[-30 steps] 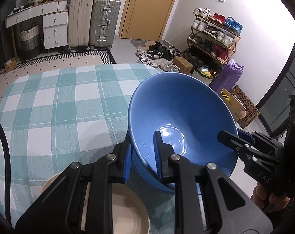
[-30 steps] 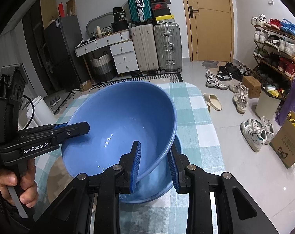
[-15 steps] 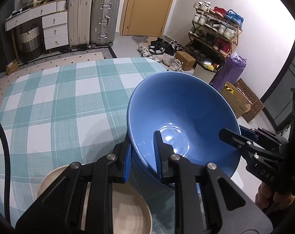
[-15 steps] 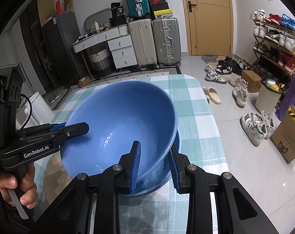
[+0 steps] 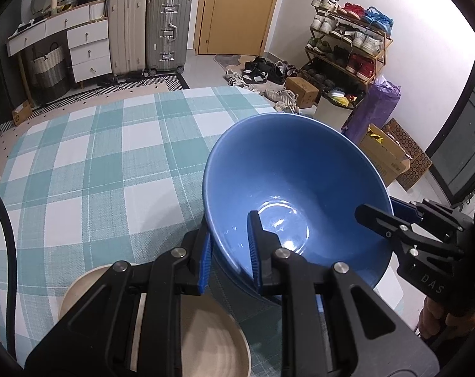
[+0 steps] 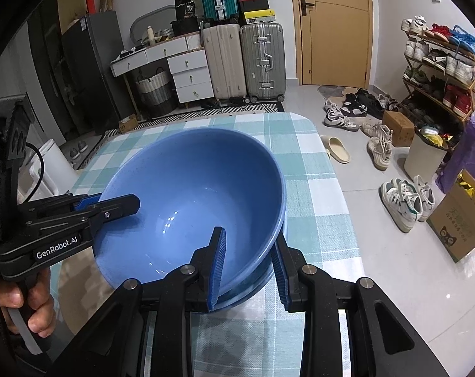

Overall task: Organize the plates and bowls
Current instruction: 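Lower the held bowl into the nested blue bowls with both tools, then open both tools to release the bowl onto the stack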

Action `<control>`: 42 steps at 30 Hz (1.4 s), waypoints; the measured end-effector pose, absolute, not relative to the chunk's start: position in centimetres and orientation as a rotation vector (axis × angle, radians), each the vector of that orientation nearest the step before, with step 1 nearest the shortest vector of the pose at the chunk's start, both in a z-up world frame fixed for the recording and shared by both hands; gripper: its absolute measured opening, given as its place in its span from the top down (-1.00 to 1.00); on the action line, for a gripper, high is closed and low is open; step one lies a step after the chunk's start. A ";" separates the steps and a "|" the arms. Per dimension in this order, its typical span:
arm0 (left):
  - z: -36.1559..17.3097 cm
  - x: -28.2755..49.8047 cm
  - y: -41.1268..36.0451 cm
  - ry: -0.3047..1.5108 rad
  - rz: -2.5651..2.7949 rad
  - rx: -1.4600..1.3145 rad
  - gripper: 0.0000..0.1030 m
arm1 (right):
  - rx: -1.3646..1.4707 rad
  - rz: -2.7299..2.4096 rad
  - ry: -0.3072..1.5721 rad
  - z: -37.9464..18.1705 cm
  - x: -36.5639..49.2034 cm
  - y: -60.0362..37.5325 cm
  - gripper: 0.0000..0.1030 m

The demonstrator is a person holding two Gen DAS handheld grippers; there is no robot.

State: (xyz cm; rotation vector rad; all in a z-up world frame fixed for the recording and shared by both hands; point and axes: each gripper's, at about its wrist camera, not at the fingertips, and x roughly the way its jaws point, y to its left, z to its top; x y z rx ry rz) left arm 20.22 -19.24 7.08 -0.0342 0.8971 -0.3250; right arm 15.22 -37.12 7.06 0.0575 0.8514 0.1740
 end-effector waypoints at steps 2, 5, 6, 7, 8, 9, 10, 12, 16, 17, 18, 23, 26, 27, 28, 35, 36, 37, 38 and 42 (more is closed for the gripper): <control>6.9 20.2 -19.3 0.899 -0.321 -0.026 0.68 | 0.046 0.168 0.852 6.9 15.2 -37.0 0.42; 6.6 20.3 -19.5 0.904 -0.318 -0.011 0.68 | 0.032 0.162 0.854 6.7 15.2 -36.9 0.42; 6.5 20.3 -19.5 0.905 -0.316 -0.004 0.68 | 0.025 0.159 0.854 6.7 15.2 -36.8 0.41; 6.4 20.4 -19.5 0.905 -0.315 0.002 0.68 | 0.020 0.157 0.855 6.6 15.2 -36.8 0.41; 6.3 20.4 -19.5 0.906 -0.315 0.004 0.68 | 0.015 0.156 0.856 6.5 15.2 -36.7 0.41; 6.2 20.4 -19.6 0.907 -0.316 0.006 0.68 | 0.009 0.153 0.858 6.5 15.3 -36.7 0.41; 6.1 20.5 -19.7 0.909 -0.316 0.010 0.68 | 0.004 0.151 0.858 6.4 15.4 -36.7 0.41; 5.8 20.4 -19.5 0.915 -0.317 0.015 0.67 | -0.005 0.146 0.859 6.3 15.4 -36.5 0.41; 5.3 20.5 -19.7 0.920 -0.320 0.028 0.63 | -0.014 0.141 0.868 5.9 15.6 -36.5 0.41; 5.3 20.6 -19.6 0.921 -0.321 0.029 0.62 | -0.016 0.139 0.871 5.8 15.6 -36.4 0.41; 5.2 20.5 -19.6 0.924 -0.322 0.031 0.56 | -0.017 0.136 0.872 5.8 15.6 -36.4 0.41; 4.5 21.0 -19.1 0.951 -0.322 0.015 0.43 | -0.024 0.124 0.875 5.6 15.7 -36.6 0.32; 4.2 21.2 -18.5 0.962 -0.331 -0.012 0.33 | -0.025 0.113 0.868 5.7 15.6 -36.9 0.16; 4.2 21.3 -18.3 0.963 -0.328 -0.018 0.23 | -0.022 0.111 0.866 5.7 15.6 -37.0 0.10; 4.2 21.4 -18.1 0.963 -0.325 -0.024 0.10 | -0.018 0.108 0.864 5.8 15.6 -37.2 0.05; 4.4 22.1 -16.1 0.973 -0.348 -0.119 -0.60 | 0.075 0.111 0.853 5.9 15.4 -39.0 -0.68; 4.5 22.1 -16.1 0.975 -0.348 -0.119 -0.61 | 0.080 0.111 0.850 5.9 15.2 -39.1 -0.70; 4.6 22.1 -16.0 0.975 -0.345 -0.117 -0.65 | 0.082 0.102 0.845 5.8 15.2 -39.2 -0.73; 4.6 22.2 -15.8 0.974 -0.340 -0.115 -0.69 | 0.083 0.095 0.843 5.8 15.2 -39.2 -0.79; 4.5 22.5 -15.1 0.966 -0.314 -0.135 -0.97 | 0.133 0.109 0.833 5.5 15.3 -39.5 -0.95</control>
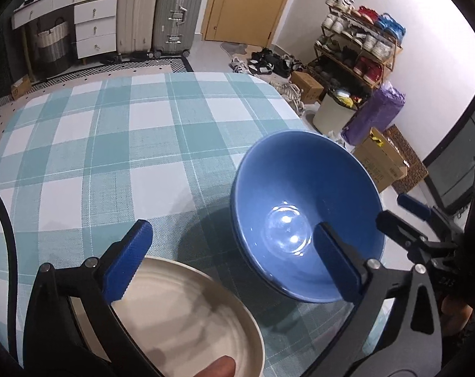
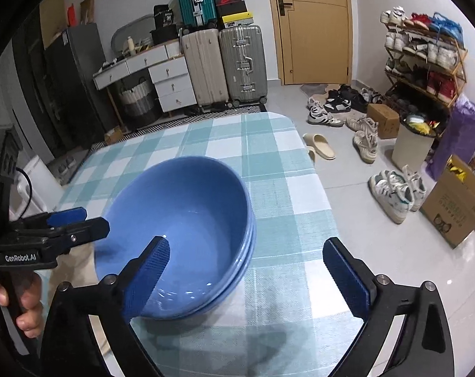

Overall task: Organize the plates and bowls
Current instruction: 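Open both tools to release the bowl onto the stack, then close both tools on the rim of the stacked blue bowls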

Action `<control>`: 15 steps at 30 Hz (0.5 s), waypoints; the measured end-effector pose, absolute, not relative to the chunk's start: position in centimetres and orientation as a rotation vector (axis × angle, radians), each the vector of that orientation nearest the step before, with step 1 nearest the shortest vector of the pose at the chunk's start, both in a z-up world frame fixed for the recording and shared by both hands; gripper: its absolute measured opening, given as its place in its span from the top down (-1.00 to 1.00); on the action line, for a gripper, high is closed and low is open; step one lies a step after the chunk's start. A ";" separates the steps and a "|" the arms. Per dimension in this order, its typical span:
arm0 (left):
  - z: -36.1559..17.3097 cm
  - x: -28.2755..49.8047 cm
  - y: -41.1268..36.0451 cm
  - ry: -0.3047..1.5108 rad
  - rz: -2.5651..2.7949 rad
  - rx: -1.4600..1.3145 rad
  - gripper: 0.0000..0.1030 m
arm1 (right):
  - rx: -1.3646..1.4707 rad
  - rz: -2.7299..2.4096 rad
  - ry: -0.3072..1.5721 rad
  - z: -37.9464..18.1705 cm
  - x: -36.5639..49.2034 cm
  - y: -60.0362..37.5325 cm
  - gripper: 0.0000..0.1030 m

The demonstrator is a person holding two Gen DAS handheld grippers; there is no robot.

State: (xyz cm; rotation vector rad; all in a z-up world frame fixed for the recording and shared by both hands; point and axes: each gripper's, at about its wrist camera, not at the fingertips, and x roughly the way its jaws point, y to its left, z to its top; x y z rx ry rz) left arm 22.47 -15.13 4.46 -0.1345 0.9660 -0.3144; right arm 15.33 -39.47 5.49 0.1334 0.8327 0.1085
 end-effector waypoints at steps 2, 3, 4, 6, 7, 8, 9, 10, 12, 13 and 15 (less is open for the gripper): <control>4.0 22.7 -14.8 0.979 -0.307 -0.150 -0.97 | 0.157 0.117 0.836 5.3 15.5 -39.6 -0.97; 3.8 22.8 -14.7 0.986 -0.304 -0.158 -0.97 | 0.161 0.116 0.837 5.1 15.5 -39.6 -0.97; 3.4 22.9 -14.6 0.994 -0.303 -0.166 -0.97 | 0.166 0.116 0.841 4.9 15.6 -39.7 -0.97; 2.7 23.2 -14.5 1.009 -0.303 -0.180 -0.97 | 0.178 0.116 0.849 4.6 15.7 -39.8 -0.97; 2.4 23.3 -14.5 1.016 -0.303 -0.187 -0.97 | 0.189 0.119 0.854 4.3 15.8 -39.9 -0.97; 2.1 23.3 -14.6 1.022 -0.303 -0.193 -0.97 | 0.201 0.123 0.856 4.2 15.8 -40.0 -0.97; 1.8 23.4 -14.6 1.029 -0.308 -0.204 -0.97 | 0.208 0.125 0.858 3.9 15.9 -40.1 -0.97; 1.4 23.6 -14.5 1.037 -0.316 -0.220 -0.97 | 0.219 0.128 0.863 3.7 15.9 -40.1 -0.97; 0.9 23.7 -14.6 1.044 -0.324 -0.241 -0.97 | 0.245 0.136 0.870 3.2 16.1 -40.3 -0.97; 0.7 23.8 -14.6 1.044 -0.327 -0.251 -0.97 | 0.262 0.143 0.871 3.0 16.1 -40.4 -0.97; 0.4 23.9 -14.6 1.040 -0.327 -0.264 -0.97 | 0.297 0.166 0.876 2.5 16.2 -40.5 -0.97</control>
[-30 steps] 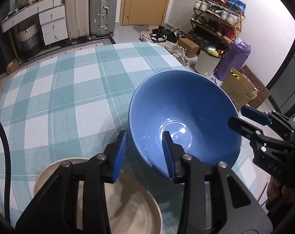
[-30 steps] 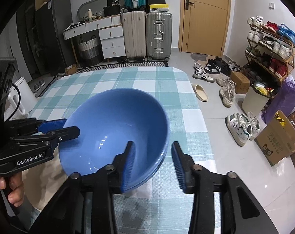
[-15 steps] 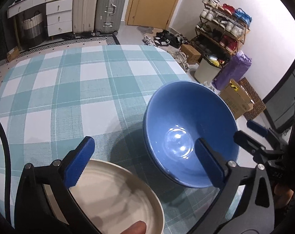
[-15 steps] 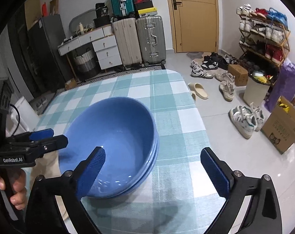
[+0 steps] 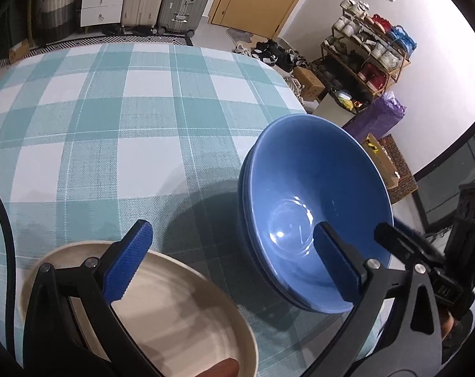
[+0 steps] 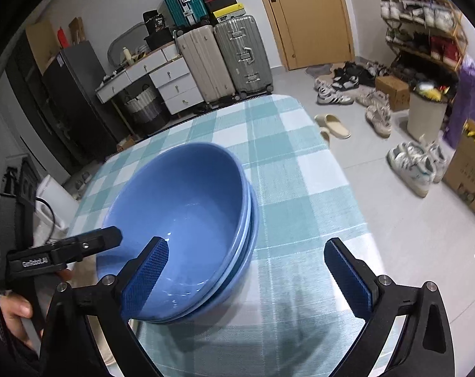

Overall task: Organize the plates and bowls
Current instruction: 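Close both tools on the rim of the stacked blue bowls, then lift and carry the bowl stack with both tools over the cream plates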

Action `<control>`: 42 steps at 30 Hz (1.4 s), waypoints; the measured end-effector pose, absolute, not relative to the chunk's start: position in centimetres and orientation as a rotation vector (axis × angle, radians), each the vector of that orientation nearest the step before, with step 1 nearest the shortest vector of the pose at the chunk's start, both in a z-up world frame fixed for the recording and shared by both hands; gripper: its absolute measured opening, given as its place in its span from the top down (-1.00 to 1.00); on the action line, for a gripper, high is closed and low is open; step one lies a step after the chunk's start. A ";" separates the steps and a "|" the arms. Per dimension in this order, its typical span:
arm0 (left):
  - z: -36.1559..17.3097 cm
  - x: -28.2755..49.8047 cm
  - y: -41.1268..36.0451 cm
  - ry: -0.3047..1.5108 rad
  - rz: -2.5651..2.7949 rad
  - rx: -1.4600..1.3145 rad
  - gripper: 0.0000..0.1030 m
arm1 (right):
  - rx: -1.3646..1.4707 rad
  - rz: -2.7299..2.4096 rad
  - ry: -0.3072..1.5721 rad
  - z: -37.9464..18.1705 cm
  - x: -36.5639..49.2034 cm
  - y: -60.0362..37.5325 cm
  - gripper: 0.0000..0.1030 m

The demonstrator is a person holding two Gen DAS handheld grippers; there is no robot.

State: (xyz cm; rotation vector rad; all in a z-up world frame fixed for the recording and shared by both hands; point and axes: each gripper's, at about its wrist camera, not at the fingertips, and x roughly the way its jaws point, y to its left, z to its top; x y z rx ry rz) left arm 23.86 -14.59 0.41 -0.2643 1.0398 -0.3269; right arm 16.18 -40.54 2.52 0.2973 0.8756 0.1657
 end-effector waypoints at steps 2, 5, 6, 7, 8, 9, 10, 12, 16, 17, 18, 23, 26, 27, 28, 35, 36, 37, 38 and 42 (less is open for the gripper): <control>0.1 24.0 -14.7 1.049 -0.327 -0.273 -0.97 | 0.318 0.182 0.878 2.1 16.3 -40.5 -0.97; -0.3 24.3 -14.8 1.055 -0.343 -0.290 -0.88 | 0.326 0.200 0.874 1.7 16.3 -40.4 -0.96; -0.4 24.3 -14.8 1.056 -0.346 -0.292 -0.75 | 0.331 0.203 0.875 1.6 16.4 -40.4 -0.96; -0.4 24.3 -14.9 1.058 -0.349 -0.293 -0.62 | 0.343 0.213 0.877 1.4 16.5 -40.4 -0.89; -0.5 24.3 -15.0 1.063 -0.354 -0.295 -0.57 | 0.356 0.225 0.877 1.3 16.5 -40.4 -0.76; -0.5 24.3 -15.1 1.064 -0.363 -0.299 -0.50 | 0.370 0.240 0.880 1.3 16.6 -40.5 -0.69; -0.6 24.3 -15.2 1.064 -0.375 -0.301 -0.44 | 0.378 0.249 0.883 1.2 16.7 -40.4 -0.62; -0.5 24.1 -15.6 1.057 -0.396 -0.297 -0.27 | 0.375 0.243 0.879 1.2 16.9 -40.3 -0.58; -0.3 23.9 -16.4 1.052 -0.429 -0.285 0.03 | 0.372 0.257 0.875 1.2 16.9 -40.0 -0.36; -0.3 23.9 -16.6 1.053 -0.438 -0.287 0.07 | 0.368 0.259 0.875 1.2 16.9 -39.9 -0.23; -0.3 23.9 -16.8 1.054 -0.445 -0.289 0.17 | 0.364 0.259 0.876 1.3 16.7 -39.8 -0.19; -0.3 23.8 -16.9 1.043 -0.397 -0.250 0.49 | 0.357 0.238 0.867 1.3 16.7 -39.6 0.12; -0.3 23.8 -16.8 1.037 -0.397 -0.254 0.51 | 0.339 0.224 0.867 1.3 16.6 -39.6 0.20; -0.2 23.8 -16.8 1.032 -0.395 -0.251 0.51 | 0.329 0.220 0.865 1.3 16.6 -39.5 0.20; -0.1 23.8 -16.9 1.029 -0.390 -0.244 0.51 | 0.325 0.219 0.865 1.4 16.6 -39.4 0.20; 0.4 23.1 -16.8 1.020 -0.388 -0.239 0.50 | 0.313 0.213 0.855 1.7 16.3 -39.2 0.20; 0.5 23.0 -16.8 1.016 -0.388 -0.236 0.50 | 0.312 0.212 0.853 1.8 16.1 -39.2 0.20; 0.5 23.0 -16.8 1.013 -0.388 -0.236 0.50 | 0.311 0.213 0.852 2.0 16.0 -39.2 0.20; 0.7 22.8 -16.8 1.009 -0.388 -0.234 0.50 | 0.310 0.213 0.849 2.1 16.0 -39.2 0.20; 1.7 21.9 -16.7 0.989 -0.390 -0.228 0.50 | 0.303 0.213 0.837 2.7 15.6 -39.2 0.20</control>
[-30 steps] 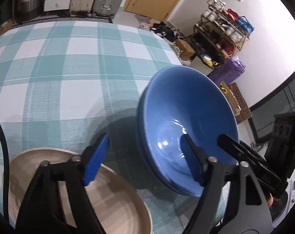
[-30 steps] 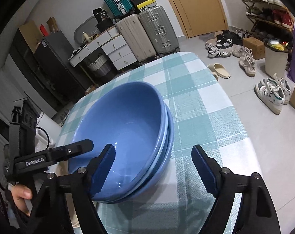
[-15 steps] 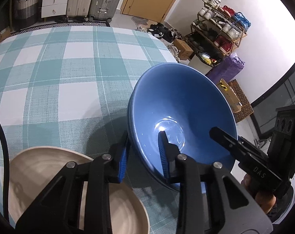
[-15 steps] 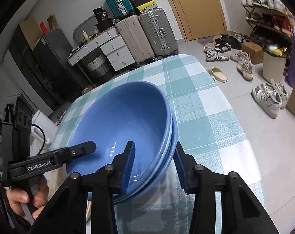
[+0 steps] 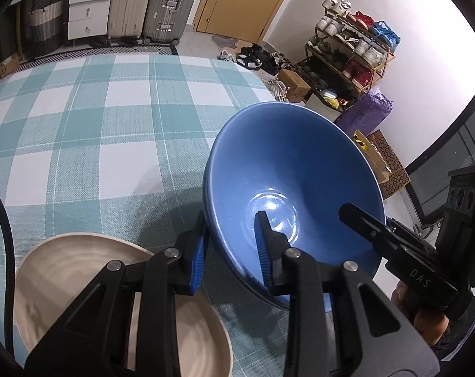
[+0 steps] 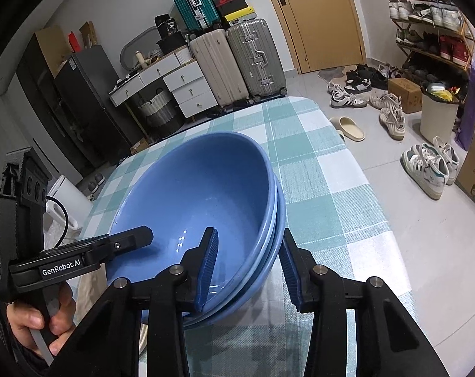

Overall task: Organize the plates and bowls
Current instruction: 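Lift and carry the bowl stack with both tools over the cream plates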

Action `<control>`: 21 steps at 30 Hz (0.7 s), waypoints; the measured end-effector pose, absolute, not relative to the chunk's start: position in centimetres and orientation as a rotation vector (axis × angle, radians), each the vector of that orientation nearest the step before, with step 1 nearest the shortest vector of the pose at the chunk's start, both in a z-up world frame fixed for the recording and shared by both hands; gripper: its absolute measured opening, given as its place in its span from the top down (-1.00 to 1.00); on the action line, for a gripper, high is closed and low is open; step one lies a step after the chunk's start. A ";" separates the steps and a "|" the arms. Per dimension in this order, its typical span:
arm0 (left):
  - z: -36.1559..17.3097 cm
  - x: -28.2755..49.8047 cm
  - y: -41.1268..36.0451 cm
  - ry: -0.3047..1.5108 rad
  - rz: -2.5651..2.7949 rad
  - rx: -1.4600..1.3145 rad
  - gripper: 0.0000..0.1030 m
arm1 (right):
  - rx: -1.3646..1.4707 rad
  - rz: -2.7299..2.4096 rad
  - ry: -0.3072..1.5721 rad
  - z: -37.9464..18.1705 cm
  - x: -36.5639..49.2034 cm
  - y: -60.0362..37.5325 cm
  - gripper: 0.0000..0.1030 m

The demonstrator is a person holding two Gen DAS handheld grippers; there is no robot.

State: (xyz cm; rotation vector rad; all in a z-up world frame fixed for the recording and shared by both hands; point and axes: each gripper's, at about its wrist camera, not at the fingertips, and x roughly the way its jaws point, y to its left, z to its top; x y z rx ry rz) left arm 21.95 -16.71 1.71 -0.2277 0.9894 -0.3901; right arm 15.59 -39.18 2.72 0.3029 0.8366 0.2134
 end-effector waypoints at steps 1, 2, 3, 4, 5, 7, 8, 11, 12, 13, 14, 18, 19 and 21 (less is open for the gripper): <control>2.0 21.7 -16.7 0.983 -0.390 -0.226 0.50 | 0.300 0.214 0.834 2.9 15.5 -39.2 0.20; 2.3 21.6 -16.6 0.977 -0.390 -0.225 0.50 | 0.297 0.215 0.831 3.0 15.4 -39.2 0.20; 2.5 21.3 -16.5 0.970 -0.389 -0.223 0.51 | 0.297 0.216 0.827 3.3 15.3 -39.2 0.20; 2.8 21.1 -16.5 0.964 -0.389 -0.221 0.50 | 0.294 0.217 0.823 3.6 15.1 -39.1 0.20; 3.1 20.8 -16.4 0.958 -0.389 -0.221 0.50 | 0.291 0.218 0.818 3.8 14.8 -39.0 0.20; 3.8 20.2 -16.0 0.947 -0.386 -0.224 0.51 | 0.289 0.221 0.810 4.3 14.4 -39.0 0.20; 4.1 19.9 -15.9 0.942 -0.385 -0.225 0.51 | 0.283 0.224 0.807 4.6 14.2 -38.9 0.20; 4.9 19.0 -15.4 0.927 -0.380 -0.226 0.50 | 0.273 0.231 0.794 5.3 13.6 -38.5 0.20; 5.2 18.6 -15.1 0.923 -0.376 -0.229 0.50 | 0.270 0.233 0.791 5.6 13.4 -38.3 0.20; 5.4 18.3 -14.8 0.919 -0.374 -0.231 0.50 | 0.269 0.236 0.788 5.8 13.2 -38.2 0.20; 5.7 17.9 -14.6 0.915 -0.372 -0.231 0.50 | 0.265 0.239 0.785 6.0 13.0 -37.9 0.20; 6.8 16.6 -13.6 0.897 -0.355 -0.235 0.50 | 0.252 0.254 0.775 6.8 12.4 -37.0 0.20; 7.1 16.2 -13.2 0.891 -0.350 -0.237 0.50 | 0.251 0.257 0.772 7.0 12.2 -36.8 0.20; 7.6 15.4 -12.6 0.884 -0.344 -0.243 0.50 | 0.240 0.267 0.767 7.4 11.9 -36.1 0.20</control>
